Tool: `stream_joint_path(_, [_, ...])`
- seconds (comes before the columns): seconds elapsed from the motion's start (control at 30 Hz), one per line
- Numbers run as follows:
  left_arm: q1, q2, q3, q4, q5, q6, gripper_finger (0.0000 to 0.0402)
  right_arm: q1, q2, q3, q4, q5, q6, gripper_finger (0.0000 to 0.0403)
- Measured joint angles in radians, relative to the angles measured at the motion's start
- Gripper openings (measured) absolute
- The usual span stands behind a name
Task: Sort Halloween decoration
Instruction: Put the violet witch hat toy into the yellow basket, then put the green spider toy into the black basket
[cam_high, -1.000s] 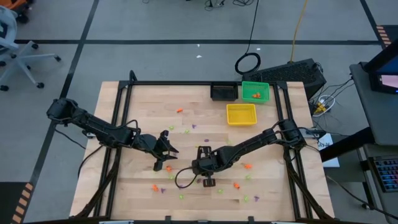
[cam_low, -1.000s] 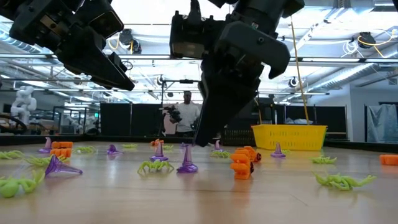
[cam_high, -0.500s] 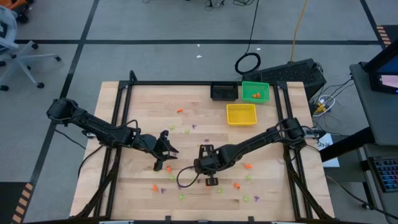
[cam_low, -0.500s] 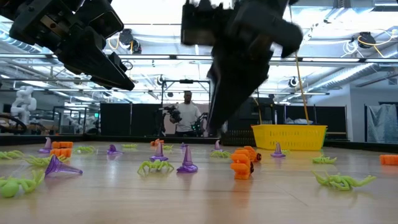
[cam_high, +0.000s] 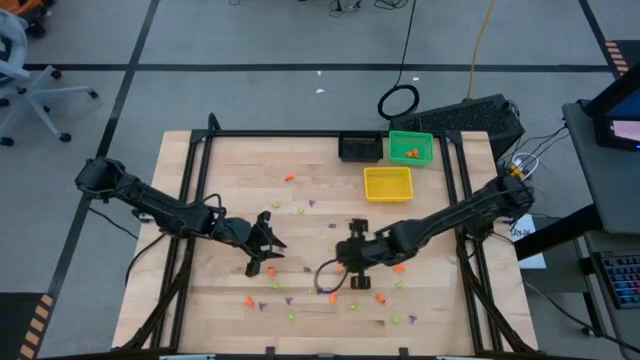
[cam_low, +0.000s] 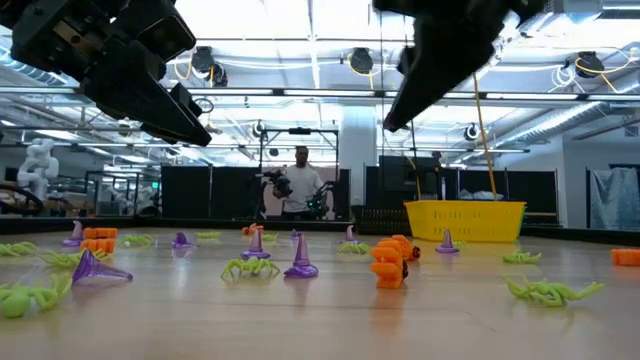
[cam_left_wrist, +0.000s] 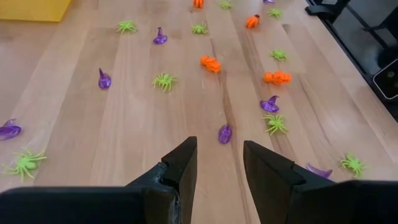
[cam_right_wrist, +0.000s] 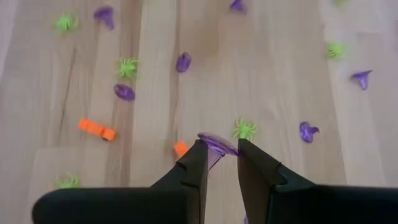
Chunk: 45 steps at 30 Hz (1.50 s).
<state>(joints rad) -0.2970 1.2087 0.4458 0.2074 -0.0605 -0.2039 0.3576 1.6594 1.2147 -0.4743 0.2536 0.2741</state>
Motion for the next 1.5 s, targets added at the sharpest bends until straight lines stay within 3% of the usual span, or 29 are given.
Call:
stream_joint_path(0.27, [0.000,0.000,0.000,0.009,0.000,0.000,0.0134,0.007,-0.202,-0.493,0.699,0.096,-0.029,0.0050])
stream_joint_path(0.4, [0.000,0.000,0.000,0.035,0.000,0.001,0.0134,-0.014,-0.262,-0.598,0.830,0.235,-0.028,0.0050])
stream_joint_path(0.57, [0.000,0.000,0.000,0.070,0.000,0.001,0.0134,-0.076,-0.348,-0.605,0.776,0.380,-0.033,0.0050])
stream_joint_path(0.8, [0.000,0.000,0.000,0.077,-0.011,0.002,0.0134,-0.259,-0.489,-0.604,0.524,0.399,0.024,0.0050])
stream_joint_path(1.13, [0.000,0.000,0.000,0.083,-0.027,0.006,0.0134,-0.547,-0.499,-0.604,0.304,0.139,0.158,0.0049])
stream_joint_path(1.5, [0.000,0.000,0.000,0.108,-0.027,0.002,0.0134,-0.656,-0.490,-0.604,0.279,0.055,0.174,0.0049])
